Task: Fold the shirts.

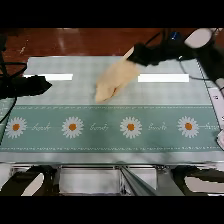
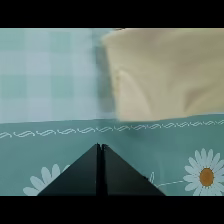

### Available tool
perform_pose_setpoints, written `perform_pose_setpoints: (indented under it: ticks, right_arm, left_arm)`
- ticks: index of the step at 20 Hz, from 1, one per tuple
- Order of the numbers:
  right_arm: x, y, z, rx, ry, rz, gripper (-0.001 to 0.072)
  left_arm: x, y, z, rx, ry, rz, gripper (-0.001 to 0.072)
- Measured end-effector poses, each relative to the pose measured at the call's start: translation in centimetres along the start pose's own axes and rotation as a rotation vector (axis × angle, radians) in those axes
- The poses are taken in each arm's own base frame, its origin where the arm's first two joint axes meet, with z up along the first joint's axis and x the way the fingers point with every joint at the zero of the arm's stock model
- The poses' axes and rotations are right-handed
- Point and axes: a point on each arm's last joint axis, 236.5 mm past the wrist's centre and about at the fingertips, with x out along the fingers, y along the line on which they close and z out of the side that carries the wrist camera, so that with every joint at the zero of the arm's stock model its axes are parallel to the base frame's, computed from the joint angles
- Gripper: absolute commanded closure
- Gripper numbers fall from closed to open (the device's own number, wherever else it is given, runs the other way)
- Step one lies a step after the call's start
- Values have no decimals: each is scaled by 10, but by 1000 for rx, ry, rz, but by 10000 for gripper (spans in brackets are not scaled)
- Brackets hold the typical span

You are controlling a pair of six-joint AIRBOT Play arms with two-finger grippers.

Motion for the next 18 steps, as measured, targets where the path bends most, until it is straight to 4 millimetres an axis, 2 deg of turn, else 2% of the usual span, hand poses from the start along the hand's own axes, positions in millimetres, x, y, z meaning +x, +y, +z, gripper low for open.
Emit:
perform_pose_setpoints:
  ticks: [3, 5, 8, 10, 12, 14, 18]
  right_arm:
    - [-58, -21, 42, 21, -80, -87, 685]
    - [-100, -44, 60, 74, -132, -147, 685]
    - [-165, -79, 71, 179, -208, -232, 686]
    - [-204, -100, 67, 250, -243, -295, 686]
    - [-240, -122, 55, 326, -272, -371, 686]
    - [-268, -146, 28, 418, -276, -447, 687]
    - [-314, -191, -45, 631, -336, -571, 686]
  left_arm:
    - [0, 0, 0, 0, 0, 0, 690]
    - [0, 0, -1, 0, 2, 0, 690]
    - [0, 0, -1, 0, 3, 0, 690]
    - [0, 0, -1, 0, 3, 0, 690]
    - [0, 0, -1, 0, 3, 0, 690]
    - [0, 0, -1, 0, 3, 0, 690]
    - [0, 0, -1, 0, 2, 0, 690]
